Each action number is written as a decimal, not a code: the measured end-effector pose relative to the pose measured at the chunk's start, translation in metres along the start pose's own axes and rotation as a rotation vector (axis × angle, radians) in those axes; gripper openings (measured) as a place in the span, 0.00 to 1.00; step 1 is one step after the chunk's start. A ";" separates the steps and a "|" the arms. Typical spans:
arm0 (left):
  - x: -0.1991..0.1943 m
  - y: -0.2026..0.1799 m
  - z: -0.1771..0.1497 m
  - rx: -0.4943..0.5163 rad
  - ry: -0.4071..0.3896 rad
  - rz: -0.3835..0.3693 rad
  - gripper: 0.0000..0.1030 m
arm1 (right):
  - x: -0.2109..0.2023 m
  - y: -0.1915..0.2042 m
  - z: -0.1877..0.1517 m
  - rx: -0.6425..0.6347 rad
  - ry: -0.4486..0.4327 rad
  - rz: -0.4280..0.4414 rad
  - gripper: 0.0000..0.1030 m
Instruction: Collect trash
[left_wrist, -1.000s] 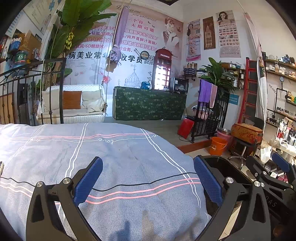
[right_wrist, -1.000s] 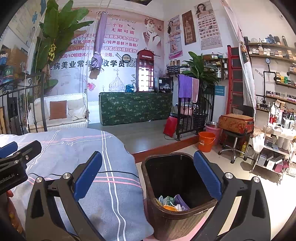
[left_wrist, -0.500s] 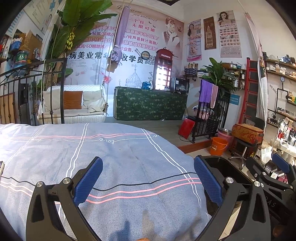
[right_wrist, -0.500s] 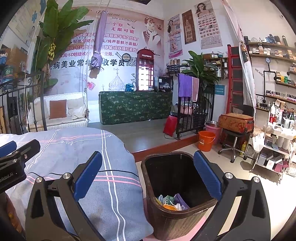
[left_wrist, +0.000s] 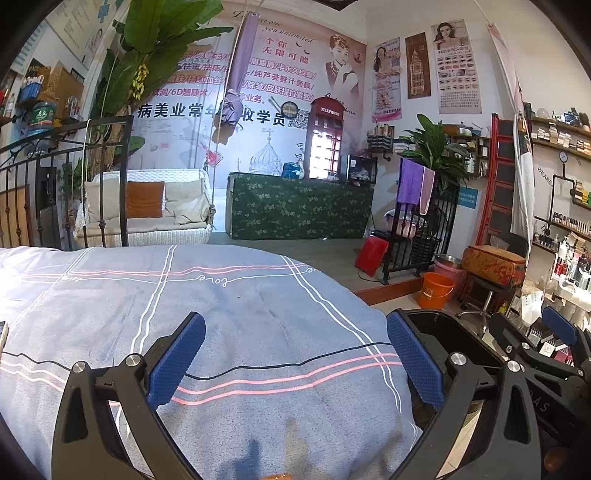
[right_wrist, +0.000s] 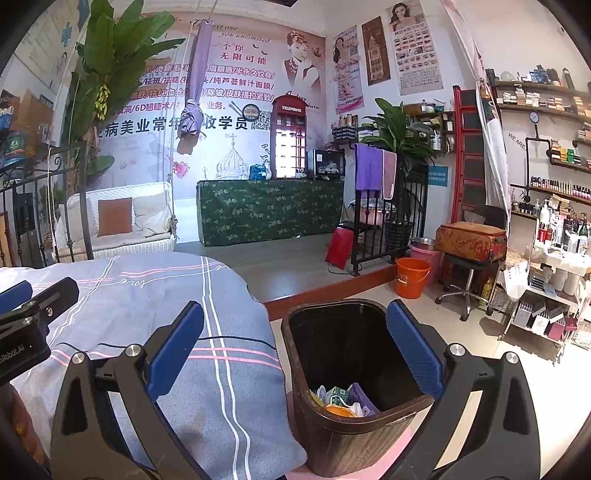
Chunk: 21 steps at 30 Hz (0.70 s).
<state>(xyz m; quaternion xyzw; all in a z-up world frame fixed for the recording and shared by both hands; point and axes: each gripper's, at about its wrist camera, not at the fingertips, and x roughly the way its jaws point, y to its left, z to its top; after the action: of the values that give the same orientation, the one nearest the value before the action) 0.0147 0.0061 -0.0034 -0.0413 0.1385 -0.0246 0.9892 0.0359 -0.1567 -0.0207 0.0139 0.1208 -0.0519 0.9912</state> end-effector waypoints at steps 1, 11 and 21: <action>0.000 0.000 0.000 0.002 0.001 0.001 0.95 | 0.000 0.001 0.001 0.000 -0.001 -0.001 0.95; -0.001 0.000 0.001 0.001 0.000 -0.003 0.95 | 0.000 0.001 0.001 0.001 0.002 -0.001 0.95; -0.001 0.000 0.001 -0.001 0.000 -0.003 0.95 | 0.002 0.003 0.002 0.006 0.009 -0.001 0.95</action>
<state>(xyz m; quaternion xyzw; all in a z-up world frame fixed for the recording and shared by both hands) 0.0145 0.0066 -0.0022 -0.0420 0.1384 -0.0259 0.9891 0.0386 -0.1540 -0.0194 0.0170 0.1249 -0.0526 0.9906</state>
